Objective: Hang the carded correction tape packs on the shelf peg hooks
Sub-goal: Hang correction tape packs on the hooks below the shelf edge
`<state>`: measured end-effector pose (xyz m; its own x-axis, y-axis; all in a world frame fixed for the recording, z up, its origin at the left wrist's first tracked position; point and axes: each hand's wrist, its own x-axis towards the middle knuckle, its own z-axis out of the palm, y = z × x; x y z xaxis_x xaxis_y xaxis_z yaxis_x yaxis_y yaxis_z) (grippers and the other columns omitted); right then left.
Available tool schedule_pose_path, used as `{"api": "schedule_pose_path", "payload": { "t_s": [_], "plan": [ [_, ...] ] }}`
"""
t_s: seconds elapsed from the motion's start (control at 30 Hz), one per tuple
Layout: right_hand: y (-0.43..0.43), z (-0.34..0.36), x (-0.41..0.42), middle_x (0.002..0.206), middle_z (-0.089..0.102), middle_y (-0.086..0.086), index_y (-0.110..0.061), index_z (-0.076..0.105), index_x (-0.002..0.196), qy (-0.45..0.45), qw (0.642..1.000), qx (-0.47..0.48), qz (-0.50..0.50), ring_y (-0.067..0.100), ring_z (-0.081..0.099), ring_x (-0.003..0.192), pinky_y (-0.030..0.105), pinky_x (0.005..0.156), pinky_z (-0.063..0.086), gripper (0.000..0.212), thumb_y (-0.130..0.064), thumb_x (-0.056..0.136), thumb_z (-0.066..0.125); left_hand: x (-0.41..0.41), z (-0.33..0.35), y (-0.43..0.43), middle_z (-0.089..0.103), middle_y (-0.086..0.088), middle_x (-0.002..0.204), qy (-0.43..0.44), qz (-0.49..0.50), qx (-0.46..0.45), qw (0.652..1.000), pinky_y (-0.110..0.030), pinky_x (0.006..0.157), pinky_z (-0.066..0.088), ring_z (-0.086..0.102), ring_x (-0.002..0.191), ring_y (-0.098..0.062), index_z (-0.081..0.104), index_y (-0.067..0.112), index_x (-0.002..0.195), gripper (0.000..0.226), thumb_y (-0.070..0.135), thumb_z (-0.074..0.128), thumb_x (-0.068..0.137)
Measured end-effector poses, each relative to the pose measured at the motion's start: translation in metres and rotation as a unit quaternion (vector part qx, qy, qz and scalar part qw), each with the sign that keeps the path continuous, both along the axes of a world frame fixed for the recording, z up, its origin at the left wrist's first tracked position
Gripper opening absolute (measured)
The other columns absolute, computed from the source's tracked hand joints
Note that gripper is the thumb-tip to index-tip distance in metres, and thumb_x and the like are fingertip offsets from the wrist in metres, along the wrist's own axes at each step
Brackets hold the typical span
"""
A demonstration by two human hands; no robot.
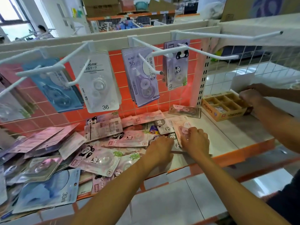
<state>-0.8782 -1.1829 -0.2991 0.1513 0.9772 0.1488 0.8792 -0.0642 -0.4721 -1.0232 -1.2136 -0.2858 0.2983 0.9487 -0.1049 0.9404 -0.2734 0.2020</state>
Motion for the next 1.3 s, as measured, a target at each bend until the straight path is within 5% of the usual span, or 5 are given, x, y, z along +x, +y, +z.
{"api": "schedule_pose_path", "payload": {
  "t_s": [0.27, 0.53, 0.7, 1.0, 1.3],
  "plan": [
    [-0.033, 0.01, -0.026, 0.113, 0.057, 0.01, -0.014, 0.06, 0.117, 0.181, 0.983, 0.033, 0.029, 0.027, 0.052, 0.104, 0.037, 0.085, 0.044, 0.042, -0.037, 0.082, 0.068, -0.004, 0.018, -0.027, 0.067, -0.01, 0.109, -0.309, 0.131, 0.003, 0.942, -0.035, 0.085, 0.047, 0.061, 0.099, -0.027, 0.067, 0.007, 0.106, 0.043, 0.026, 0.031, 0.094],
    [-0.063, 0.029, -0.064, 0.1, 0.06, -0.002, -0.013, 0.07, 0.106, 0.29, 0.944, 0.041, 0.152, 0.012, 0.056, 0.093, 0.006, 0.071, 0.037, 0.02, -0.022, 0.089, 0.065, -0.033, 0.043, -0.062, 0.071, -0.009, 0.088, -0.645, 0.265, -0.146, 0.702, -0.03, 0.054, 0.054, 0.07, 0.066, -0.015, 0.056, 0.017, 0.12, 0.025, 0.011, 0.041, 0.1],
    [-0.074, 0.03, -0.09, 0.101, 0.068, 0.001, -0.024, 0.071, 0.101, 0.361, 0.916, 0.032, 0.17, 0.018, 0.063, 0.092, 0.043, 0.083, 0.054, 0.024, -0.008, 0.091, 0.055, -0.059, 0.031, -0.083, 0.071, -0.018, 0.102, -0.648, 0.308, -0.148, 0.681, -0.055, 0.081, 0.055, 0.069, 0.09, -0.036, 0.059, 0.018, 0.117, 0.027, 0.005, 0.046, 0.097],
    [-0.093, 0.043, -0.132, 0.114, 0.057, -0.004, -0.019, 0.055, 0.118, 0.423, 0.895, 0.032, 0.137, 0.01, 0.054, 0.103, 0.015, 0.077, 0.043, 0.032, -0.009, 0.089, 0.06, -0.11, 0.029, -0.122, 0.07, -0.015, 0.107, -0.63, 0.359, -0.09, 0.683, -0.044, 0.064, 0.06, 0.071, 0.091, -0.031, 0.062, 0.017, 0.109, 0.026, 0.008, 0.041, 0.097],
    [-0.11, 0.056, -0.199, 0.113, 0.066, 0.002, -0.023, 0.055, 0.116, 0.532, 0.835, -0.036, 0.135, 0.018, 0.064, 0.104, 0.043, 0.089, 0.055, 0.031, -0.003, 0.091, 0.055, -0.169, 0.038, -0.153, 0.072, -0.012, 0.103, -0.635, 0.36, -0.031, 0.683, -0.048, 0.091, 0.054, 0.068, 0.1, -0.031, 0.062, 0.016, 0.104, 0.018, 0.012, 0.045, 0.1]
  ]
}}
